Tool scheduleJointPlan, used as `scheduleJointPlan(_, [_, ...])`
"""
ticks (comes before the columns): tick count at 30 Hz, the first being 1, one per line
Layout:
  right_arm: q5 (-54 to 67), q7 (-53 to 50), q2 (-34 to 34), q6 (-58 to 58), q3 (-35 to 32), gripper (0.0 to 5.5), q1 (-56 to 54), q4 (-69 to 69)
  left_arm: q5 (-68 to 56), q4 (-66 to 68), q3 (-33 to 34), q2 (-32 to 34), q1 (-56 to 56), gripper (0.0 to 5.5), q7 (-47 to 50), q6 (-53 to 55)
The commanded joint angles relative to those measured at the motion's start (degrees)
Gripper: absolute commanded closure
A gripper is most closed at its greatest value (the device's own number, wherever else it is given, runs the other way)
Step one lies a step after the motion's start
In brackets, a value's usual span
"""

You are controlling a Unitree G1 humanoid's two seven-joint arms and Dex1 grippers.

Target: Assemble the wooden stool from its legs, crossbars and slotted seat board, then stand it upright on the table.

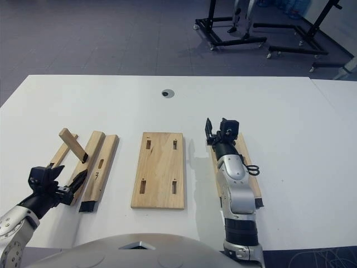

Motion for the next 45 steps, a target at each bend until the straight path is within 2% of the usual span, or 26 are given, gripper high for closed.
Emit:
scheduleJointPlan(1, [-0.07, -0.2, 0.11, 1.24, 0.28, 2.81, -0.4, -0.8, 0.92, -0.66, -0.57, 0.61, -0.62, 1.33, 1.72, 3.54])
scheduleJointPlan(7, [-0.03, -0.75, 0.72, 1.0, 0.04, 2.81, 0.08, -1.19, -0.06, 1.95, 1.94, 1.18, -3.65, 1.33, 2.98, 6.41])
scheduleJointPlan(11, [-0.09, -0.85, 1.15, 1.14, 0.37, 2.81, -0.62, -0.91, 1.66, 1.82, -1.72, 1.77, -2.62, 1.33, 2.35, 7.28])
scheduleJointPlan(18, [0.64, -0.37, 0.43, 2.12, -0.66, 2.81, -1.46, -1.28, 3.96, 3.18, -3.2, 1.36, -0.74, 1.33, 4.07, 8.15])
scheduleJointPlan(32, [-0.3, -0.04, 0.74, 1.84, 0.16, 2.81, -2.85, -0.51, 8.27, 8.89, -7.06, 2.29, -0.65, 3.44, 4.44, 7.56])
scheduleJointPlan(39, [-0.42, -0.06, 0.76, 0.78, 0.08, 2.81, -3.98, 0.8, 9.31, 11.37, -8.02, 1.78, -3.04, 3.46, 5.28, 6.57])
scheduleJointPlan(42, [-0.71, -0.08, 0.68, -0.11, 0.15, 2.81, -5.07, 1.9, 6.15, 10.88, -8.58, 1.3, -6.58, 3.46, 1.31, 4.64])
scheduleJointPlan(45, [-0.39, -0.29, 1.03, -0.54, -0.1, 2.81, -6.2, 2.09, 4.41, 13.77, -5.91, 1.31, -13.83, 3.46, 1.28, 3.91])
